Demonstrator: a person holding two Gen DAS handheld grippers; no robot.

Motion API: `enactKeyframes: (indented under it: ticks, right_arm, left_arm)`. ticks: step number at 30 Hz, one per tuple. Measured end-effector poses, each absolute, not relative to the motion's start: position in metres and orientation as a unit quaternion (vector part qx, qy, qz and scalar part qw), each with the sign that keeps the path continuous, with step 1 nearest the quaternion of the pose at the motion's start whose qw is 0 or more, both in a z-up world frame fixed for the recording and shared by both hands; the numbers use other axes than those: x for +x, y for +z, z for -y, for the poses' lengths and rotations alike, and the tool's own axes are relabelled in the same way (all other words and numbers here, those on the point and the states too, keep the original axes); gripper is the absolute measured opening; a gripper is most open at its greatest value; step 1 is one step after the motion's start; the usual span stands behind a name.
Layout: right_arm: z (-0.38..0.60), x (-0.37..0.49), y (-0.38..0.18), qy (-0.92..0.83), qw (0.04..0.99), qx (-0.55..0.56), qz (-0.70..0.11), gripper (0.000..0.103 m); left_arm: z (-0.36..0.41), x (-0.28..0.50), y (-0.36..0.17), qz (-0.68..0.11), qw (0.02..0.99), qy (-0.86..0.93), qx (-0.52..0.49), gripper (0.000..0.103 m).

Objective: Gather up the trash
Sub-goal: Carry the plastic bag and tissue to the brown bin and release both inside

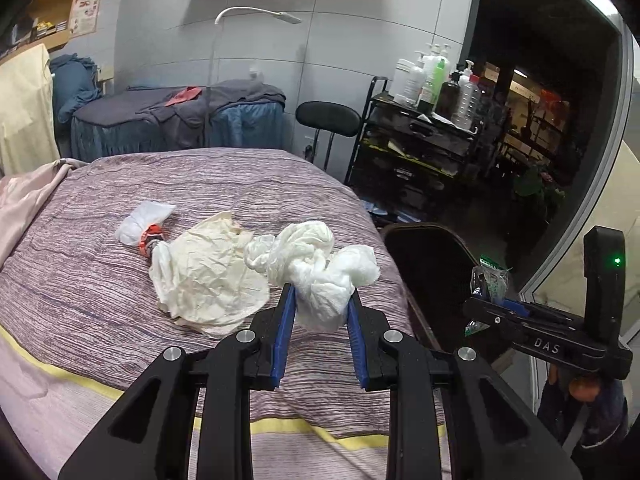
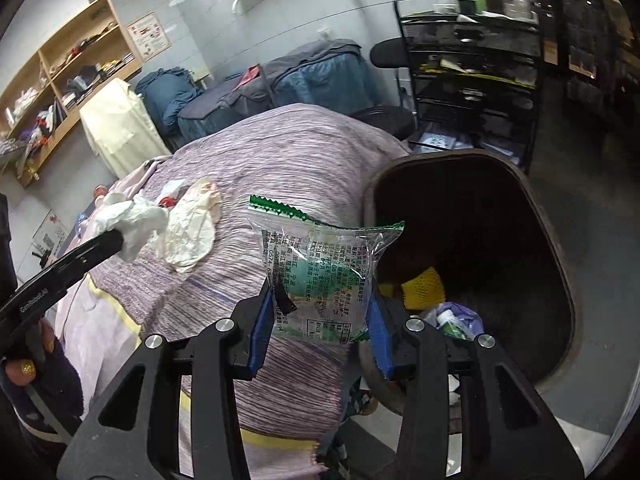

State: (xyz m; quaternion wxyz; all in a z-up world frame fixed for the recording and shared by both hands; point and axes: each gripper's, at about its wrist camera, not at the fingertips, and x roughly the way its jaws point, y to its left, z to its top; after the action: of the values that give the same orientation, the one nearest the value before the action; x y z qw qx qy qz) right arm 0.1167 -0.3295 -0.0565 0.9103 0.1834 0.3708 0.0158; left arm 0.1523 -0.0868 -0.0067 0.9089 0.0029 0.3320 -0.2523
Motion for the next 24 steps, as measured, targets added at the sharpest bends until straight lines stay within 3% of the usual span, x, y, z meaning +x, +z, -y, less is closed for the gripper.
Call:
enactKeyframes:
  ticks: [24]
  right_arm:
    - [0.409,0.123,-0.106,-0.088,0.89,0.214,-0.392,0.042]
  left_arm:
    - [0.149,0.125,-0.005,-0.33,0.889,-0.318,0.017,0.025]
